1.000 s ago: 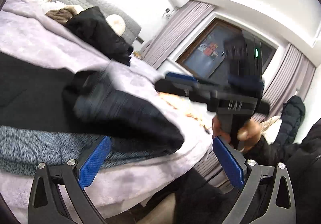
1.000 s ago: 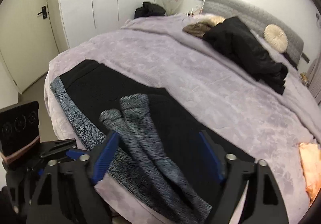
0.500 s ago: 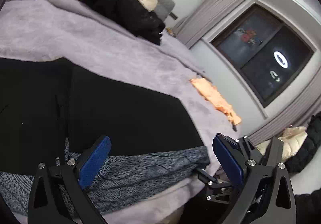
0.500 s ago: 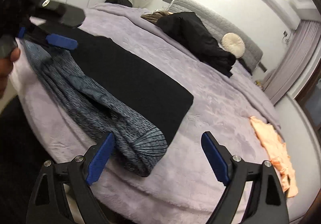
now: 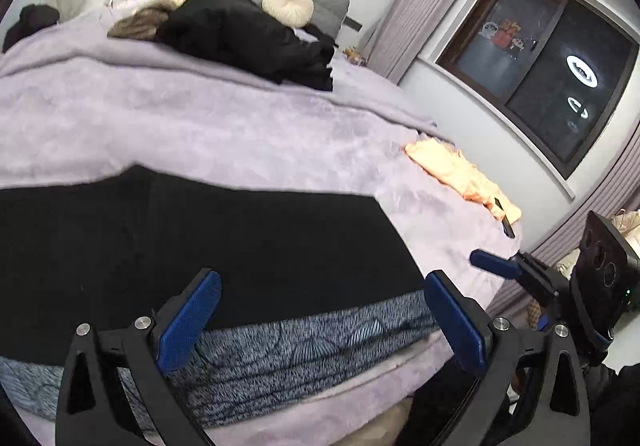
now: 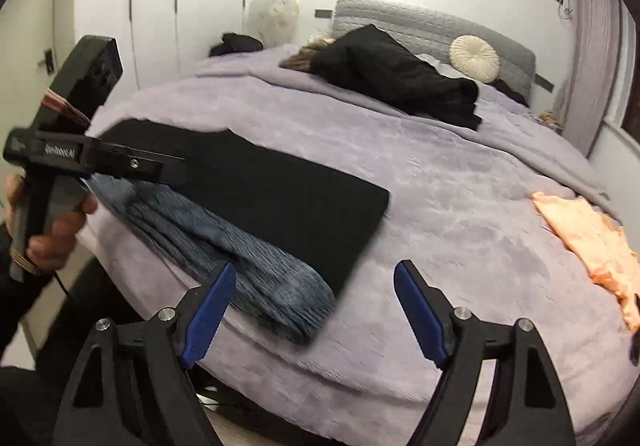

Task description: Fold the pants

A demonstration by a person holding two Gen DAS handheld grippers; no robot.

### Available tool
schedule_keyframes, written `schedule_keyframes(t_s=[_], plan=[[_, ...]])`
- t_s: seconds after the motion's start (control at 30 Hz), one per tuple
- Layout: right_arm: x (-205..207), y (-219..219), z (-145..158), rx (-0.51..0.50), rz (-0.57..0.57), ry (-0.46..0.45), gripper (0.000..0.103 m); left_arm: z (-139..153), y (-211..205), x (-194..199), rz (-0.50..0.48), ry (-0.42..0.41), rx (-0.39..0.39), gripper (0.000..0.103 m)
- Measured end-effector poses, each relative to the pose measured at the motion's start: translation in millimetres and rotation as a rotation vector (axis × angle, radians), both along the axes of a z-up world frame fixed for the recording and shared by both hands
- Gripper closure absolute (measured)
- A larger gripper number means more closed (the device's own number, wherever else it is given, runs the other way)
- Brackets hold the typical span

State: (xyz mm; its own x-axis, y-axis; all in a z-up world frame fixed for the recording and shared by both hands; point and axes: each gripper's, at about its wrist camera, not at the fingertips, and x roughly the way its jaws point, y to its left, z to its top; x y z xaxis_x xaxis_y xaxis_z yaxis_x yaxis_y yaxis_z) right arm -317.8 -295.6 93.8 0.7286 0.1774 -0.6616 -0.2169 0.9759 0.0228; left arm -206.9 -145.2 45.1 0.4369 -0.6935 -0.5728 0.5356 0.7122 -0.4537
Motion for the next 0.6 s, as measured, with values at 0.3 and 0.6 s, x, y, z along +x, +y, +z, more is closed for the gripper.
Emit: schedule_keyframes(t_s=[0.3,0.6], plan=[[59.7,-4.5,-68.8,0.471,0.123,0.374,0.019,-57.5,-41.3,19.0,0.091,0.07,0.42,0.001],[61.7,-18.7,-10.6,0.28,0.18,0.149,0.017,-20.0,-33.3,12.3,0.093,-0.011,0.371,0.001]])
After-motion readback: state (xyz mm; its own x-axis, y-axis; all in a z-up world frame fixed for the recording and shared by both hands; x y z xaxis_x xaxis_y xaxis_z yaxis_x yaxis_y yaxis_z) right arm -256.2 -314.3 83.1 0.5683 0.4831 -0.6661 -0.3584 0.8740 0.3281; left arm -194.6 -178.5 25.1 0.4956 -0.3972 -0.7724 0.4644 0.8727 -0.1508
